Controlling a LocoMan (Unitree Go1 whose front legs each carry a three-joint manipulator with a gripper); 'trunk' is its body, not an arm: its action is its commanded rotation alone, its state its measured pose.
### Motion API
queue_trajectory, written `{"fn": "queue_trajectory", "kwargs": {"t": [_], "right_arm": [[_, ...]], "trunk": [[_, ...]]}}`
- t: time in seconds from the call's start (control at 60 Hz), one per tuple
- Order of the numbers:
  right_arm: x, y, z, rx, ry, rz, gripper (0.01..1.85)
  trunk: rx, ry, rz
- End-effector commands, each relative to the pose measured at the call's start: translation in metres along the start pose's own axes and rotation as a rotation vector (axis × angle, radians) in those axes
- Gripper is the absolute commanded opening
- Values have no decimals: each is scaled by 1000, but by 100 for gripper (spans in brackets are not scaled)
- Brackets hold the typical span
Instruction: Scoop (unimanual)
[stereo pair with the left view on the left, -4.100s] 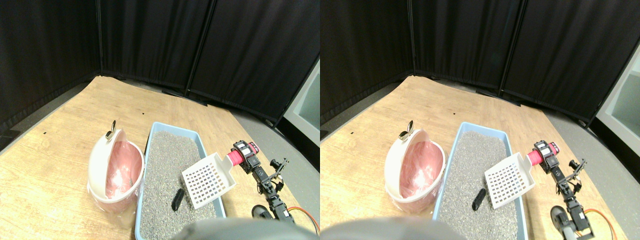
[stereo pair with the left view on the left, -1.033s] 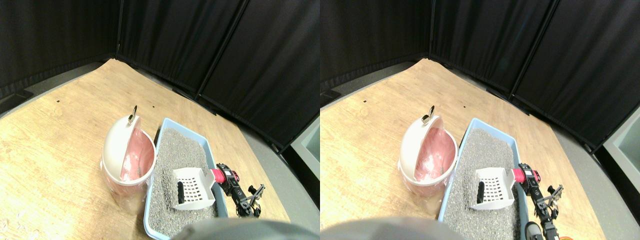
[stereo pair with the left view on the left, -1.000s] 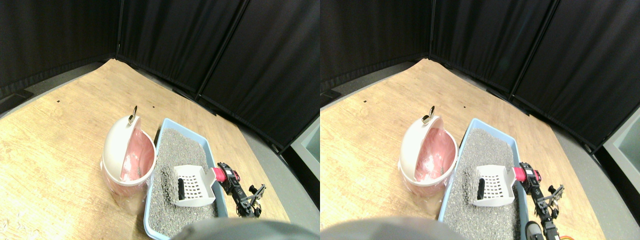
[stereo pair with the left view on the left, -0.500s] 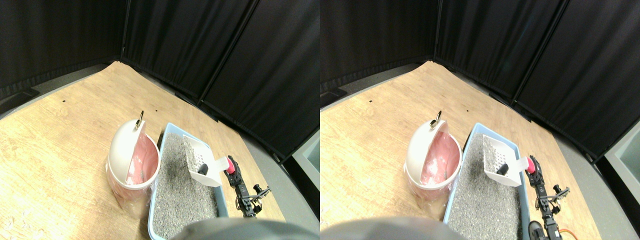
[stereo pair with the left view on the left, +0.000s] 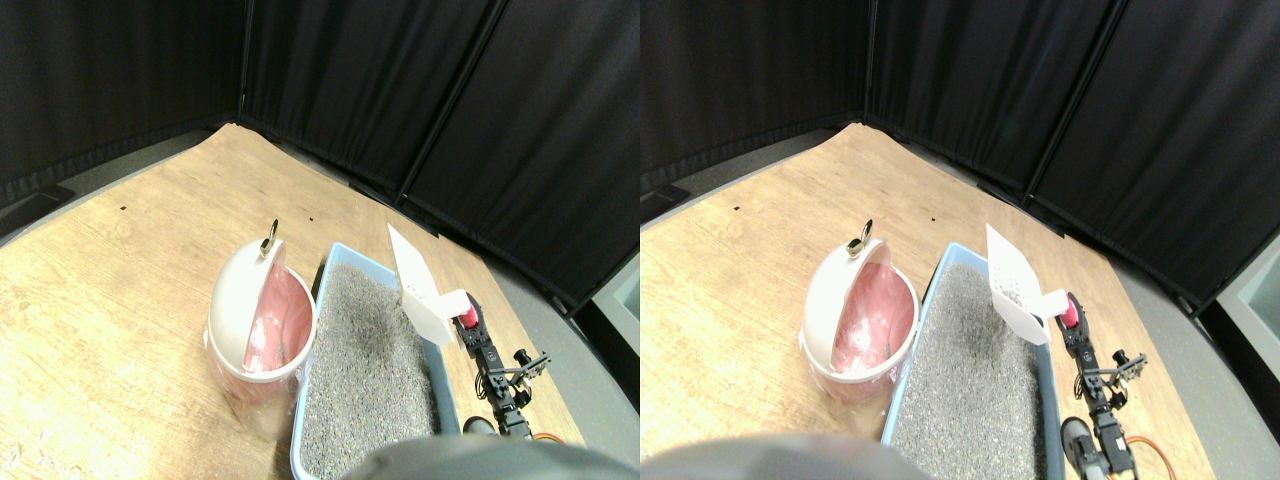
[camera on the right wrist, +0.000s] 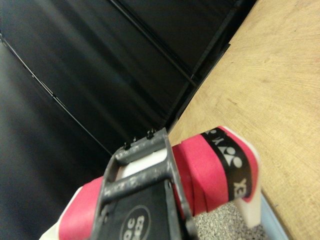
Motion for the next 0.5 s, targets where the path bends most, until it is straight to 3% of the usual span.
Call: {"fn": "queue_trajectory", "kwargs": {"t": [0.017, 0.15, 0.317, 0.35, 0.383, 0.5], "right_arm": [[-1, 8, 4, -49, -35, 40, 6], [0, 10, 1, -79, -16, 69, 6], [3, 16, 1, 0, 14, 118, 6], [3, 18, 1, 43, 9, 88, 6], [5, 18, 0, 97, 12, 107, 6], [7, 21, -1, 85, 11, 91, 6]], "trunk": [[-16, -14, 17], [-27, -17, 28], [-42, -23, 39], [-42, -24, 41], [-43, -24, 43], [-49, -25, 46]]}}
